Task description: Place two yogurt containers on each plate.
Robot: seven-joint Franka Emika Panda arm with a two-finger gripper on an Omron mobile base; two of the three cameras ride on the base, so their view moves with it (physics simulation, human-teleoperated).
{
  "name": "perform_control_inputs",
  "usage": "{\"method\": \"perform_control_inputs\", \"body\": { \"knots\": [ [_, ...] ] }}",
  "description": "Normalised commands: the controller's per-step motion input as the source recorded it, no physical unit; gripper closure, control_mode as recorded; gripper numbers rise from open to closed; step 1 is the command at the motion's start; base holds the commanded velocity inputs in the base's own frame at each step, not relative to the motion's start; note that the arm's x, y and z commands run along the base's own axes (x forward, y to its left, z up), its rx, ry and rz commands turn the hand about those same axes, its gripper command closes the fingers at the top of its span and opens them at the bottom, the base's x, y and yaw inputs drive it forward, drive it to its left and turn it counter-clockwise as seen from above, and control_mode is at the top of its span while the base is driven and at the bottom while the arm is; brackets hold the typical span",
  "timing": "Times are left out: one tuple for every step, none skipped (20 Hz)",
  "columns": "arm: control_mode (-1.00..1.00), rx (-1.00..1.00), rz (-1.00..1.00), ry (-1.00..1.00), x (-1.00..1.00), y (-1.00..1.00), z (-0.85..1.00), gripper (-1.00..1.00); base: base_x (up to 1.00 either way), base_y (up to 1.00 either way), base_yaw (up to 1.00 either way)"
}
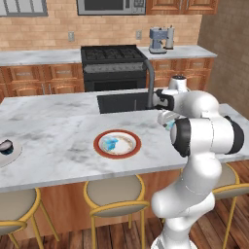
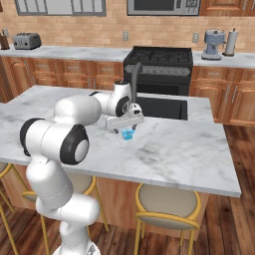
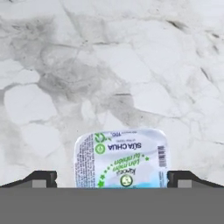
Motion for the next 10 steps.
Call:
{"method": "perform_control_inputs", "body": {
  "knots": [
    [-1.0,0.0,-0.06,0.0,0.15,-0.01,0.09,-1.0,0.0,0.0,0.0],
    [-1.0,0.0,-0.06,0.0,0.11,-0.02,0.11,-1.0,0.0,0.0,0.0],
    [-1.0,0.0,-0.06,0.0,0.09,-0.04,0.06,-1.0,0.0,0.0,0.0],
    [-1.0,0.0,-0.06,0.0,0.09,-0.04,0.04,-1.0,0.0,0.0,0.0],
    [-1.0,0.0,-0.06,0.0,0.13,-0.01,0.0,-1.0,0.0,0.0,0.0],
    [-1.0,0.0,-0.06,0.0,0.2,-0.01,0.0,-1.0,0.0,0.0,0.0],
    [-1.0,0.0,-0.04,0.0,0.26,-0.01,0.0,-1.0,0.0,0.0,0.0],
    [-1.0,0.0,-0.02,0.02,0.28,-0.06,0.0,-1.0,0.0,0.0,0.0],
    [-1.0,0.0,-0.01,0.0,0.19,-0.11,0.0,-1.0,0.0,0.0,0.0],
    [-1.0,0.0,0.0,0.0,0.0,-0.06,0.0,-1.0,0.0,0.0,0.0]
  ]
}}
